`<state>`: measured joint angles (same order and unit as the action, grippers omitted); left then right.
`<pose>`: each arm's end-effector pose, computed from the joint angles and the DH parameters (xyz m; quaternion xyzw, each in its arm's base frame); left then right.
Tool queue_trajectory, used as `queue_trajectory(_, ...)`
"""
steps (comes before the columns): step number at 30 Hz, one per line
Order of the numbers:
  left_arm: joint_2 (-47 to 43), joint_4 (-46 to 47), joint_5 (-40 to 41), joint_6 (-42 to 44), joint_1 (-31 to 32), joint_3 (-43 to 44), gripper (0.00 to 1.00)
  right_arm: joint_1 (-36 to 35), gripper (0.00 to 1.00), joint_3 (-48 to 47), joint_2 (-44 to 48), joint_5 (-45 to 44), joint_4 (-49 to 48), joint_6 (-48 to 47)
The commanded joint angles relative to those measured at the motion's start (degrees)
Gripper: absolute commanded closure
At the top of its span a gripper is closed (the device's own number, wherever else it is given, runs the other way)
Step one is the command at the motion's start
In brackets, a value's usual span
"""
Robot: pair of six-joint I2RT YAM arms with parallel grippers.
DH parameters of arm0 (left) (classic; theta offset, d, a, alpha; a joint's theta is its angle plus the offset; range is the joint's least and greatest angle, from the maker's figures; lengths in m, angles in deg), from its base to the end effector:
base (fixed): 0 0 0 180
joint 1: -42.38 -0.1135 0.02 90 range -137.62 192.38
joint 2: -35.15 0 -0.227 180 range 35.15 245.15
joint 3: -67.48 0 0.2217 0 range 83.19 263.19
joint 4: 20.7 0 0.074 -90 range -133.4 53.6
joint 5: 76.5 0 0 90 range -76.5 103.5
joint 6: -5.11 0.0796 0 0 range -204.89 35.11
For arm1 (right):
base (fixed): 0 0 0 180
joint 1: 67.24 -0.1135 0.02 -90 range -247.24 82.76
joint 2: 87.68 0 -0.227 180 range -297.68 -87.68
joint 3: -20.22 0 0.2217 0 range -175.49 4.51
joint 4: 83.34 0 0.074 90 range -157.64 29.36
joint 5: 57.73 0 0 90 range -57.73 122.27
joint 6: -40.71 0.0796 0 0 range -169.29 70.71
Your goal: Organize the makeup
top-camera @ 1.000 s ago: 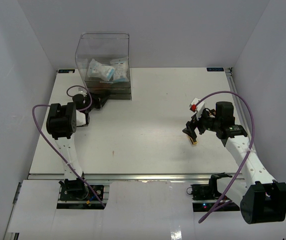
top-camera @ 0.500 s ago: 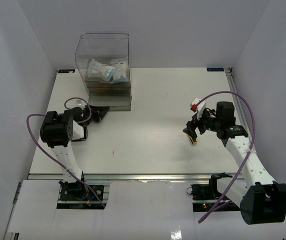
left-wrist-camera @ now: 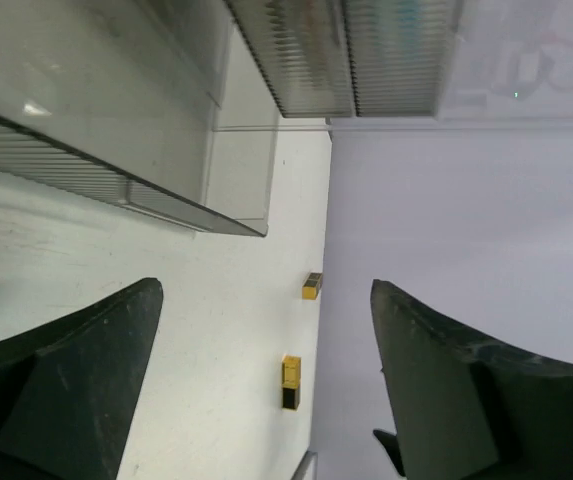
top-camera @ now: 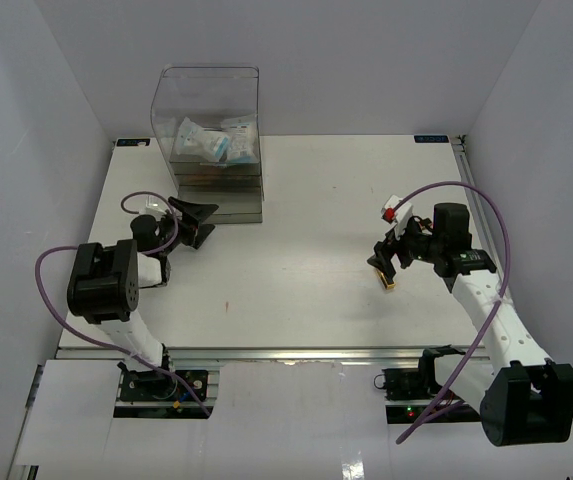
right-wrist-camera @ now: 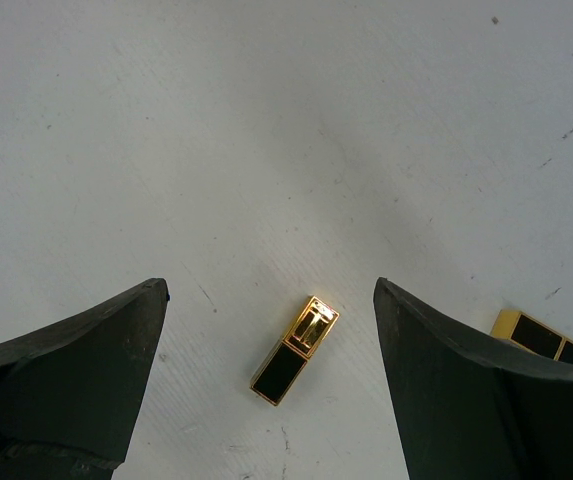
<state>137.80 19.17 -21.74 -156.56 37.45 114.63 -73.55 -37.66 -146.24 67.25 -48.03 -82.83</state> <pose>0.3319 -0.0175 0.1148 -0.3270 0.7093 -0.5182 0.3484 0.2295 0.0713 0.2227 -0.4179 0.7524 0.1583 0.4839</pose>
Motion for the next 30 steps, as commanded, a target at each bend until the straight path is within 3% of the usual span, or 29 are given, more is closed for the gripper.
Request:
queue_trajectory(1, -9.82, -3.45, -1.59, 4.91, -1.6, -2.29, 0.02, 0.51, 0.1, -0.33, -1.13, -0.33, 0.81, -0.95)
queue_trajectory(6, -23.31, -16.6, -0.25, 16.42, -1.93, -1.88, 0.02, -0.13, 0.1, -3.2, -3.32, -2.37, 8.41, -1.6)
queue_trajectory(11, -39.13, -30.22, 3.24, 27.06, -1.93, 0.69, 0.02, -4.47, 0.1, -2.32, -7.56, -18.62, 10.29, 1.99)
queue_trajectory(14, -44.6, -37.16, 4.59, 30.8, -1.93, 2.84, 0.02, -5.59, 0.1, -2.46, -10.99, -24.91, 10.35, 5.12)
queue_trajectory(20, -48.32, -54.13, 2.64, 43.68, -2.02, 10.91, 0.02, -7.05, 0.1, -2.08, -15.26, -29.17, 8.83, 7.12)
queue_trajectory(23, -52.61, -57.34, 5.21, 48.1, -1.91, 9.5, 0.02, -7.05, 0.04, -2.58, -18.63, -29.66, 7.98, 7.97)
queue_trajectory(30, -59.36, -57.63, 6.99, 50.14, -1.93, 5.21, 0.02, -7.05, 0.3, -4.28, -24.54, -29.32, 6.28, 8.88)
